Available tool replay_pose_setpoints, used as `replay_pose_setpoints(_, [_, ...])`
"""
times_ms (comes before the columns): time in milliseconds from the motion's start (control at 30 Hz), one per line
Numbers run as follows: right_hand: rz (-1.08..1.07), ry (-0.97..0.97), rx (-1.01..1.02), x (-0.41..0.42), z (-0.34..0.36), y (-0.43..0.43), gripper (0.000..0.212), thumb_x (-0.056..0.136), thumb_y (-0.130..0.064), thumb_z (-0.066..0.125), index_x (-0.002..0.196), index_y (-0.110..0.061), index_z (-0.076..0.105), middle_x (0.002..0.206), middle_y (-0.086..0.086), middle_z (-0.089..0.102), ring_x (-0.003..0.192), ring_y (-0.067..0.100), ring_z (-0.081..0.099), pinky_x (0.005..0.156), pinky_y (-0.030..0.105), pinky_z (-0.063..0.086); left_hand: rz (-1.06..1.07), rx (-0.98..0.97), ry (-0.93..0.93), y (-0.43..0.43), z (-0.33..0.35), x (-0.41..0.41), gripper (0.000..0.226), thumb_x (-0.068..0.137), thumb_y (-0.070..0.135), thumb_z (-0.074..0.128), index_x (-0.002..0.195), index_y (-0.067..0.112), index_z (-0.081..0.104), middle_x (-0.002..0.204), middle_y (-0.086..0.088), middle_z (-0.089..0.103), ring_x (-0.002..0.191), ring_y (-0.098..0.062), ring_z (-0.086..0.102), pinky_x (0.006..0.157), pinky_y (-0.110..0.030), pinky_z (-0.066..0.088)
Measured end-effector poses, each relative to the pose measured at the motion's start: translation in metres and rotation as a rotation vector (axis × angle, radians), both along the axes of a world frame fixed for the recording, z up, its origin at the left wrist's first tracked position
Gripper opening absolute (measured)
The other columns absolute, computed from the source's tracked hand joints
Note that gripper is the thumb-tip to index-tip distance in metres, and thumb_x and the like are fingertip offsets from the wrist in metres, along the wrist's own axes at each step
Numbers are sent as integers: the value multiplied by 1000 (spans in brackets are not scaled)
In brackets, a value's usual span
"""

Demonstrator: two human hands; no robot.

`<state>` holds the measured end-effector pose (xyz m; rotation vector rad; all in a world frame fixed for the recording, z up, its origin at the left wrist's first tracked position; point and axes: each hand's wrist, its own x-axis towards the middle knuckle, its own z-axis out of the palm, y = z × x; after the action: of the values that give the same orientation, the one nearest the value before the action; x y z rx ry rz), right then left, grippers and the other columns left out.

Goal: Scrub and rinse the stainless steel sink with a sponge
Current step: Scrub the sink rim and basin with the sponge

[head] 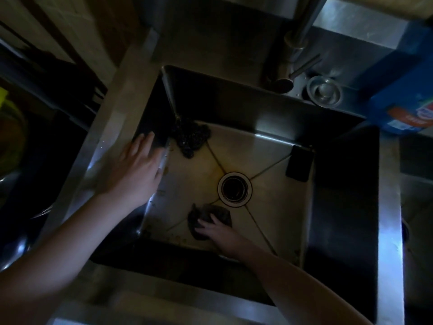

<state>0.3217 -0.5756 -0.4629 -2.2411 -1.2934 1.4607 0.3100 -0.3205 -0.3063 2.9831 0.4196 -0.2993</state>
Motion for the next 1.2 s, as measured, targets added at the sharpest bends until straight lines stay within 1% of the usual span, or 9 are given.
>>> replay_pose_setpoints(200, [17,-23,30,12,7,14,67,91,12,35,147,-25,31,160,-4,9,148,26,2,116,44,17,-85,-7,3,-1,-4,1,51,79,13,65,128,7,53,148,-18,34,136,-37,31,107,-50,29])
replay_pose_setpoints(333, [-22,-52,44,26,15,4,59,96,5,35,147,-25,32,160,-4,10,148,22,4,117,39,17,-129,-32,89,-19,-10,0,55,87,21,56,139,15,40,155,-10,22,141,-31,20,108,-50,25])
replay_pose_setpoints(500, [-84,-91,35,55,22,-29,55,99,0,33,147,-26,31,160,-6,10,148,20,2,118,41,17,-177,-66,134,-47,-18,5,56,92,23,49,144,19,29,157,-7,16,140,-30,22,108,-47,25])
replay_pose_setpoints(633, [-180,-77,21,58,13,-67,54,97,1,39,144,-25,36,159,-5,14,148,20,4,118,36,16,-223,-120,151,-71,-24,14,55,95,23,43,146,18,23,157,-8,10,142,-28,16,111,-46,21])
replay_pose_setpoints(700, [-281,-100,-4,64,7,-87,53,94,-1,45,142,-24,40,158,-3,18,148,21,7,119,34,14,-236,-132,159,-80,-26,15,56,96,24,41,147,18,20,158,-7,8,142,-27,14,112,-46,18])
replay_pose_setpoints(800, [-594,-100,-17,80,7,-109,49,94,-1,47,139,-19,45,157,3,23,147,22,10,118,32,11,-233,-127,173,-86,-27,14,56,97,25,40,148,20,17,158,-6,6,143,-26,12,114,-46,15])
replay_pose_setpoints(933, [-763,-185,5,110,3,-112,55,90,15,39,141,-4,38,155,17,20,145,35,14,116,31,12,-230,-142,176,-89,-31,12,55,97,24,41,147,20,19,158,-6,9,142,-26,14,114,-45,16])
replay_pose_setpoints(1100, [-849,-277,54,131,0,-60,54,93,7,39,145,-8,33,154,17,25,142,34,23,113,30,19,-217,-124,182,-79,-36,4,56,95,26,45,146,21,24,157,-7,13,141,-26,19,112,-43,22])
replay_pose_setpoints(1200, [-827,-253,98,141,-3,-25,56,93,3,43,146,-11,32,155,15,24,143,34,21,116,38,18,-184,-77,184,-65,-34,0,58,90,25,52,143,19,32,154,-11,22,138,-29,28,107,-44,28])
